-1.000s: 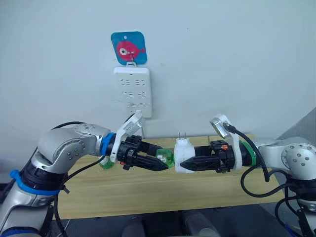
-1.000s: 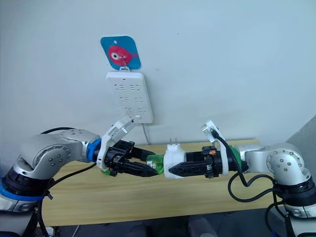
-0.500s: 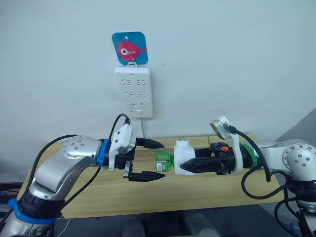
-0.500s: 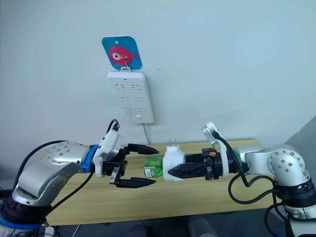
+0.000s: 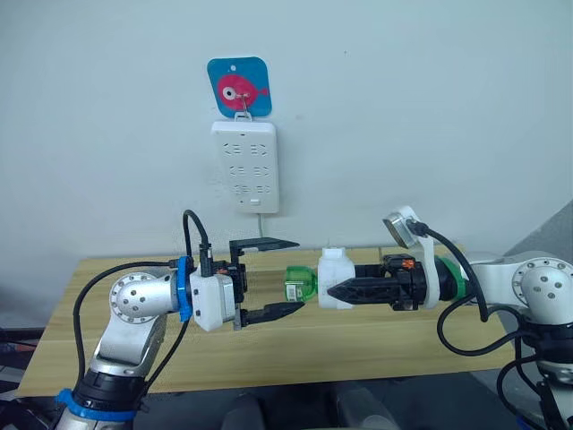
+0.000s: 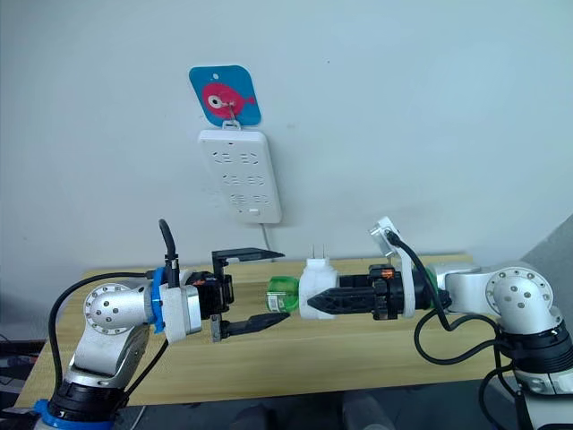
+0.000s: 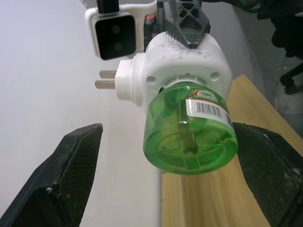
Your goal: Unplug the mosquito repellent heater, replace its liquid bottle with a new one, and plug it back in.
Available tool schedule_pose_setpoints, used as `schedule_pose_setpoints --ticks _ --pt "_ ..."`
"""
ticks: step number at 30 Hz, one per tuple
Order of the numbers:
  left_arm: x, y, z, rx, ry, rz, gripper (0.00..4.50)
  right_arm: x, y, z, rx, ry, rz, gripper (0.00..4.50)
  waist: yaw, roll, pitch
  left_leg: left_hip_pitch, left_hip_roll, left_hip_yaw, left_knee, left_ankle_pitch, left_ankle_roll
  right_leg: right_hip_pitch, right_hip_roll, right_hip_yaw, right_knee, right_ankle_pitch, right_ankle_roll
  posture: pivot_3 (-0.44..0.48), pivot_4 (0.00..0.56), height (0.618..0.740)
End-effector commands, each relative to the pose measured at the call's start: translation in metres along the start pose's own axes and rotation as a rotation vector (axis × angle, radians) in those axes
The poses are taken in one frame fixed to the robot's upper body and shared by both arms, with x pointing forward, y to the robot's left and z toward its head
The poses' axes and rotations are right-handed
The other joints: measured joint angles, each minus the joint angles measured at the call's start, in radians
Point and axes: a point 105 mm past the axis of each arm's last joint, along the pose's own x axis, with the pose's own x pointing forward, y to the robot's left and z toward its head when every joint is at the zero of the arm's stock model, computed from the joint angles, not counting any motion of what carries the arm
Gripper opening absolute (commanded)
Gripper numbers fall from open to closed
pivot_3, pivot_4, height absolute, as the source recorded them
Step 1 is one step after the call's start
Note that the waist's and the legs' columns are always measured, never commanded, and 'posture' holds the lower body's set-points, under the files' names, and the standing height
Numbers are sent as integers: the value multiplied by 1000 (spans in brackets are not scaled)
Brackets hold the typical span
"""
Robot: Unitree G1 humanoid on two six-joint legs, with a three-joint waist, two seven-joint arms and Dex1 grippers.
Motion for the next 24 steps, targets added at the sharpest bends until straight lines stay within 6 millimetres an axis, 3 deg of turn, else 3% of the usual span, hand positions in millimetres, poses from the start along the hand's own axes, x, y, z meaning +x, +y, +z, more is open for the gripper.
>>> schedule_pose_setpoints --ticks 1,2,9,13,16,19,22,24 --pt "6 -1 6 31 -47 -9 4500 0 10 9 -40 -23 39 2989 0 0 0 0 0 0 0 0 0 0 0 0 0 0 0 -103 106 735" --pt "7 -1 8 27 -53 -12 4500 0 10 9 -40 -22 39 2989 0 0 0 0 0 0 0 0 0 0 0 0 0 0 0 -103 106 735" --pt "1 -6 10 -21 -44 -69 2338 1 10 8 -42 -23 36 2989 -1 0 0 0 0 0 0 0 0 0 0 0 1 0 0 -108 104 735" --pt "-2 -5 6 -160 17 -145 2261 1 11 8 -51 -17 39 2989 -2 0 0 0 0 -1 0 0 0 0 0 -1 1 0 0 -108 104 735" --pt "-6 6 -8 -659 171 -117 2261 2 17 3 -102 33 59 2989 -1 0 0 -1 0 -2 0 0 0 0 0 -2 1 0 0 -100 100 735" --pt "-10 4 0 -1018 235 -252 2261 5 25 -5 -156 89 87 2989 -1 0 0 -1 0 -4 1 0 0 0 0 -4 2 -2 4 -94 99 735" --pt "-8 12 6 -1174 239 -313 2261 8 29 -9 -189 113 114 2989 -2 0 1 0 0 -4 0 0 0 0 1 -5 1 -2 4 -104 100 735" --pt "-5 17 5 -1178 240 -306 2261 9 31 -9 -200 110 123 2989 -3 0 1 0 0 -4 0 0 0 0 1 -5 1 -2 4 -104 100 735"
